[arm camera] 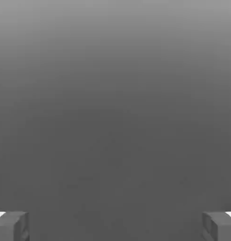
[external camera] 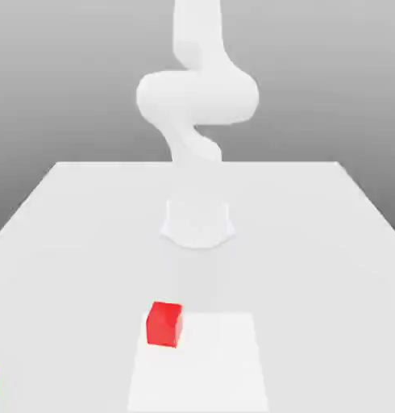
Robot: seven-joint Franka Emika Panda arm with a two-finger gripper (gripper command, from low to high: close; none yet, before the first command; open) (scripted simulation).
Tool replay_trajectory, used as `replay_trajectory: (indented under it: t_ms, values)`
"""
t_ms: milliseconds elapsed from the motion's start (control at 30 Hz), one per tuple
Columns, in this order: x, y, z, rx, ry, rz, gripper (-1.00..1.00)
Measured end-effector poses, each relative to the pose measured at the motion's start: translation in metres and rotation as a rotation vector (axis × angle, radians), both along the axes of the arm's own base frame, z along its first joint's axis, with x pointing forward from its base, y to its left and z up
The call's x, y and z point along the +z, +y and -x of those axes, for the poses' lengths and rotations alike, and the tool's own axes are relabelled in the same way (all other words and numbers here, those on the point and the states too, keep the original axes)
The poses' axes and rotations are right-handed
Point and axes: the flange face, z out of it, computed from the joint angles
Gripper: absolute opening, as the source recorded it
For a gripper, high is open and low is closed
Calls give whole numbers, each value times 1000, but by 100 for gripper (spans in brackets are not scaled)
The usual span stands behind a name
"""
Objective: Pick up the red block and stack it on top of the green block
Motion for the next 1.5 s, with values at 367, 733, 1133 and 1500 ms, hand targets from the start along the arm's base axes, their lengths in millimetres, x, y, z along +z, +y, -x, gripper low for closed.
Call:
replay_trajectory:
  t_ms: [367, 733, 1133, 1500]
  values:
    - [-274, -34, -50, -84, 414, -40, 0]
    - [-486, -48, 18, -151, 717, -60, 0]
    - [-501, -48, 19, -151, 718, -60, -100]
    - [-440, -118, -25, -479, 704, -177, -100]
